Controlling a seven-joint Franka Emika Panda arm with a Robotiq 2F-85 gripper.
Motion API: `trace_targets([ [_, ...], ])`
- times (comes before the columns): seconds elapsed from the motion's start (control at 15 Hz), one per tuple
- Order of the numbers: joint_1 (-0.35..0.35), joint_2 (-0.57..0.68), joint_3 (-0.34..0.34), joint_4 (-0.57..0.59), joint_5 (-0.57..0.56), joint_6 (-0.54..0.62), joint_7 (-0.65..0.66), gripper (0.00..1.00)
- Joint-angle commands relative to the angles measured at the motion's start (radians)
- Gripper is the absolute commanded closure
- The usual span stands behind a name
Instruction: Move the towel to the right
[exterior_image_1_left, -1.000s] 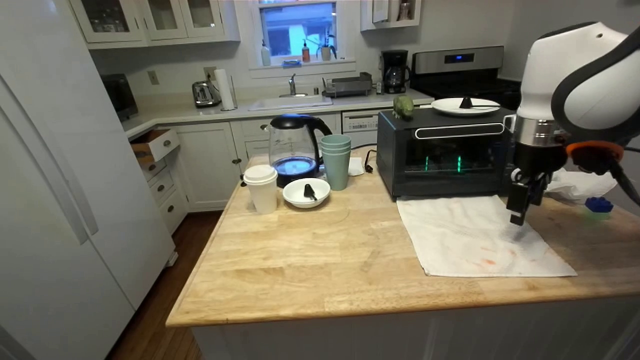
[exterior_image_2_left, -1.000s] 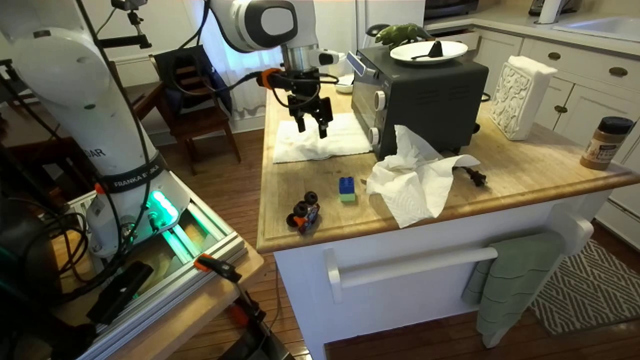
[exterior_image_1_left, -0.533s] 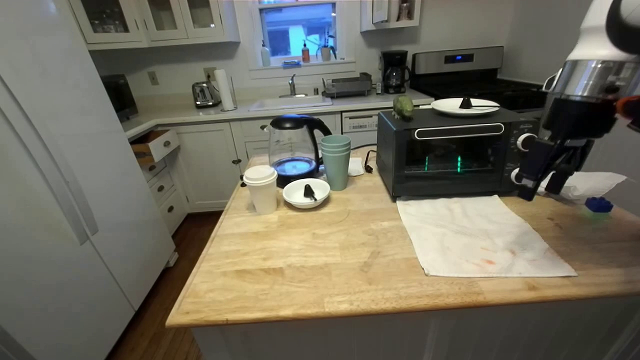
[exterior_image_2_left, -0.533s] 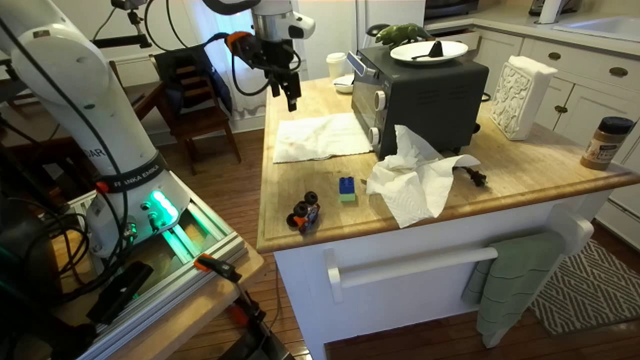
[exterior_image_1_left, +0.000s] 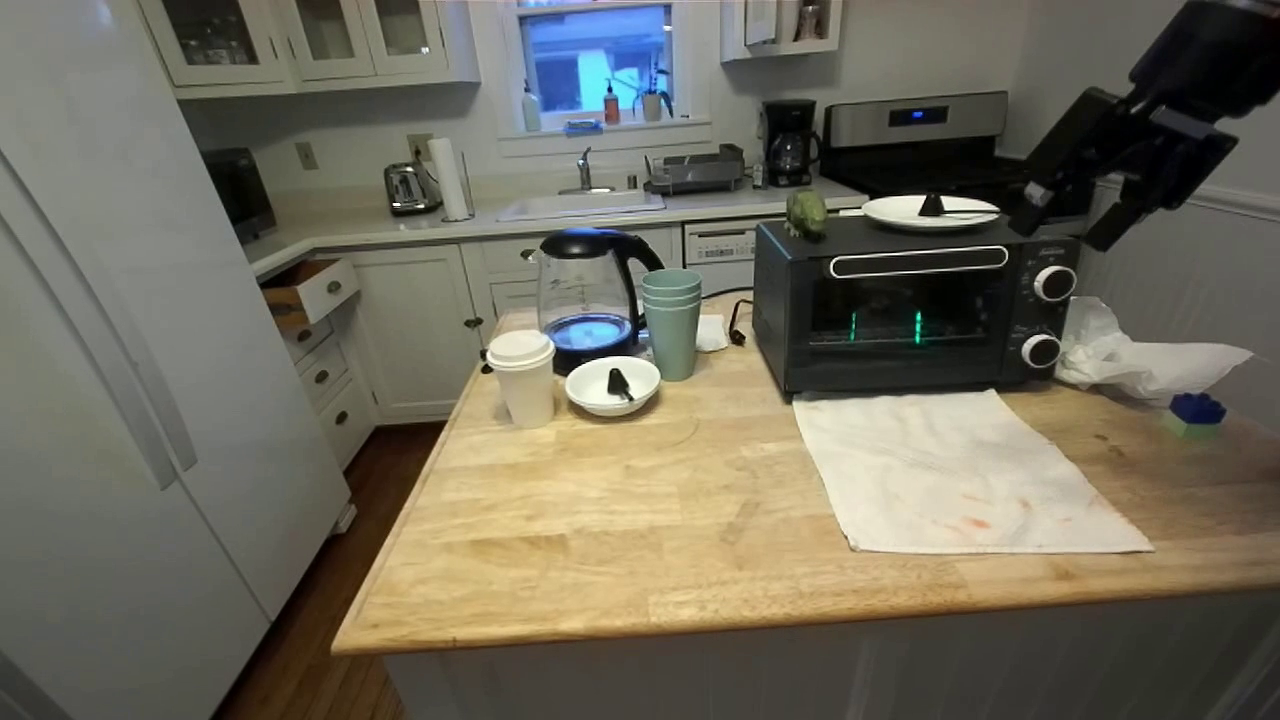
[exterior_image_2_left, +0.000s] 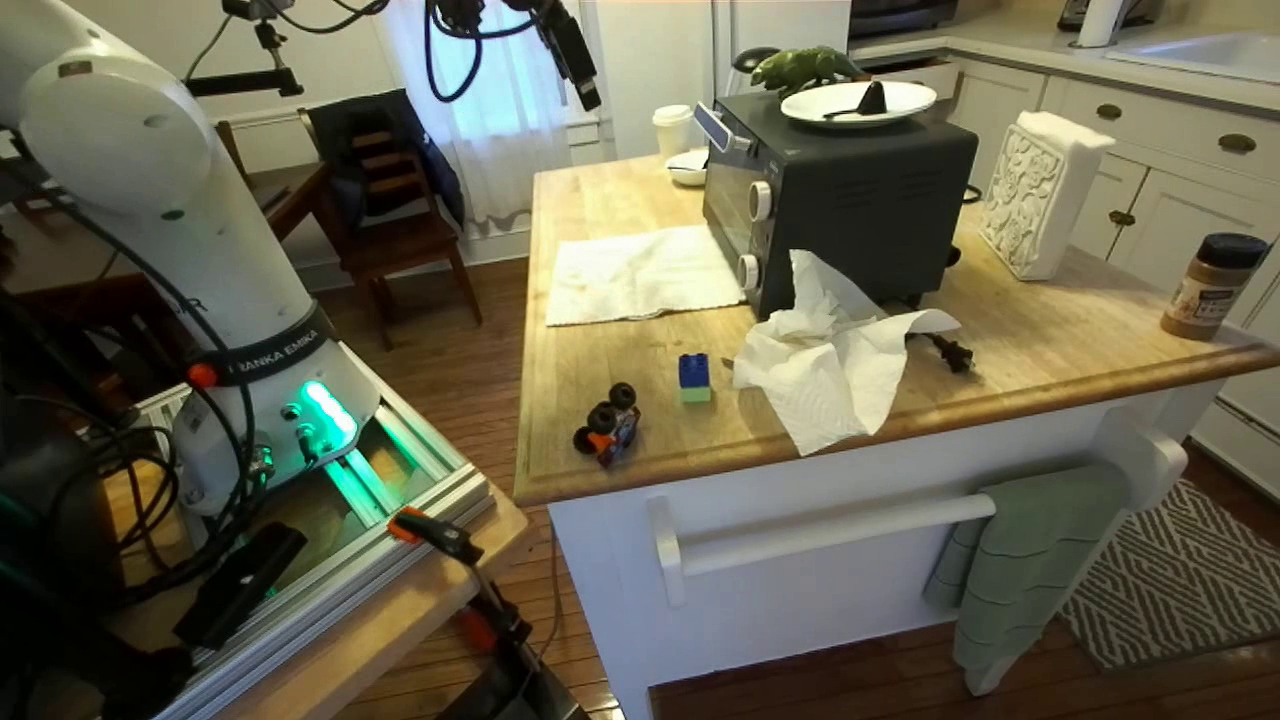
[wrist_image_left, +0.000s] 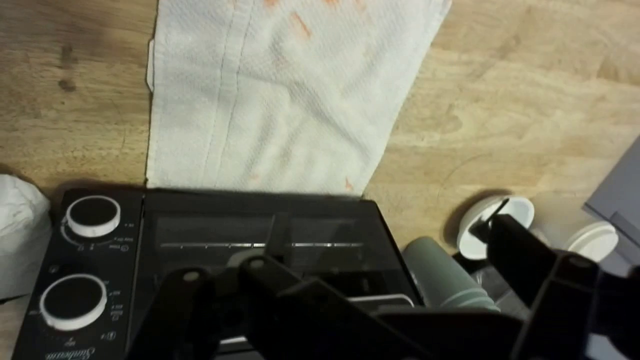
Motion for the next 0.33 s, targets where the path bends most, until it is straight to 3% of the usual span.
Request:
trace_targets([
  [0.0, -0.021, -0.019, 0.022, 0.005, -0.009, 0.009, 0.043, 0.0],
  [0.27, -0.062, -0.041, 0.057, 0.006, -0.026, 0.021, 0.1, 0.0],
])
